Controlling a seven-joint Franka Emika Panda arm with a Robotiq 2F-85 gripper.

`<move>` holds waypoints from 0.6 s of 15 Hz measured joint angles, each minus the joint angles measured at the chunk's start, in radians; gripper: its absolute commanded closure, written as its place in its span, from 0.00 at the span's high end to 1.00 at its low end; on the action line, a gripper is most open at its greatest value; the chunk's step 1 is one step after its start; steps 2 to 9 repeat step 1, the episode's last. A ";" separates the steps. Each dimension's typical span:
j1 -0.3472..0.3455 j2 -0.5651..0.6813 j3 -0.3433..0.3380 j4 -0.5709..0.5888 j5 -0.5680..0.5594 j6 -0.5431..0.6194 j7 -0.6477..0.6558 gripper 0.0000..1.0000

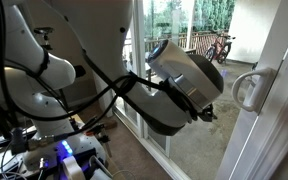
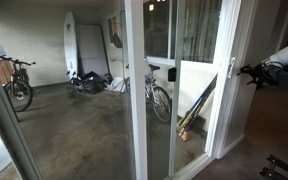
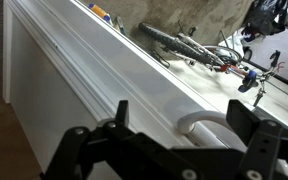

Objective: Slide the glass door to the right

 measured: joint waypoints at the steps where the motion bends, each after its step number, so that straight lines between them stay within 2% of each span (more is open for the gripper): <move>1: 0.000 0.000 -0.001 0.001 0.000 0.000 0.000 1.00; 9: 0.000 0.000 -0.001 0.001 0.000 0.000 0.000 1.00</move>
